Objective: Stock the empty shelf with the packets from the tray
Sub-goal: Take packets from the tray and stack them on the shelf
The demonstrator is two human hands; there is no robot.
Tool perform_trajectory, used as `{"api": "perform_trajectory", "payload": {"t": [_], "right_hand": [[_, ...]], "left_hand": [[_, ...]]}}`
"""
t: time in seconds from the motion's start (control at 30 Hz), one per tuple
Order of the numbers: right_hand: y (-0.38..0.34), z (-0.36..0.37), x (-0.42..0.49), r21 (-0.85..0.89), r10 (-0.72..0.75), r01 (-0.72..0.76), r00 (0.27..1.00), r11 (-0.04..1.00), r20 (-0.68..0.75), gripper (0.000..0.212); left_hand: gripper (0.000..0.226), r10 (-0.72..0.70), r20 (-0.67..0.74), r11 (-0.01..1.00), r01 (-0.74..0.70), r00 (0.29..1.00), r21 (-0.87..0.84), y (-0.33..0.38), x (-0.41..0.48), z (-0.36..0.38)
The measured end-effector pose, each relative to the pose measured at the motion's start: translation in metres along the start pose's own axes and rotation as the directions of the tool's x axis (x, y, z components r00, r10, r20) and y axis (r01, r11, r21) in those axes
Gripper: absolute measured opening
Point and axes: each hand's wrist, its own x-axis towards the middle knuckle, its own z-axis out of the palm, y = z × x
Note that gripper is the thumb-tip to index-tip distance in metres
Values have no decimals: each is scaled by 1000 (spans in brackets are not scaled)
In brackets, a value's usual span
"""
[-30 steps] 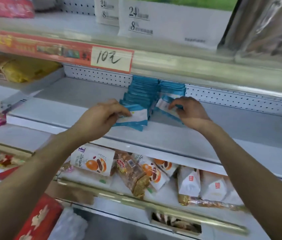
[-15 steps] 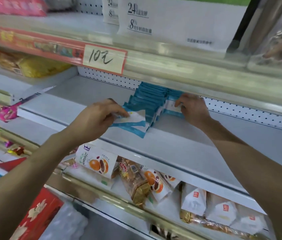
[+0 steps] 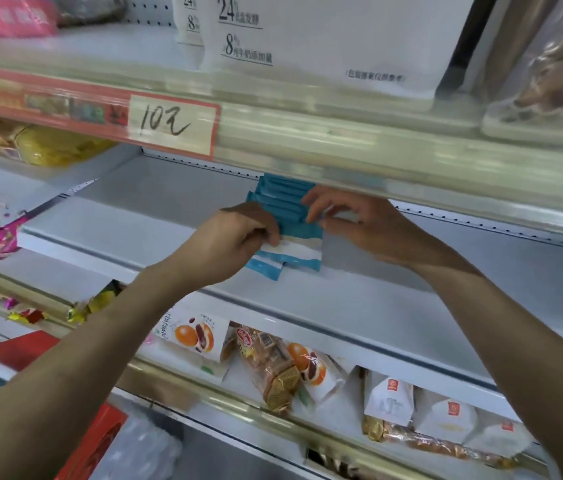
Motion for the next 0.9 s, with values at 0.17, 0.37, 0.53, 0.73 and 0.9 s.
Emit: {"api": "perform_trajectory", "payload": {"t": [0.17,0.37,0.53,0.73,0.9], "right_hand": [[-15,3,-21,63,-23,21,999,998,27,12],[-10,-3,-37,-41,31,-28,996,999,89,17],[-7,-4,-33,-193,108,-80,984,978,142,21],[-10,-1,-27,-258,153,-99,969,961,196,26],[8,-18,-17,-302,162,-121,980,946,113,31]], "left_hand": [[23,39,31,998,-38,999,-42,13,17,22],[24,24,49,995,-19,998,-95,28,27,37],[22,-43,36,991,48,998,-124,40,32,42],[20,-114,11,983,114,993,-145,45,31,36],[18,-138,-76,988,132,987,-84,30,15,18]]}}
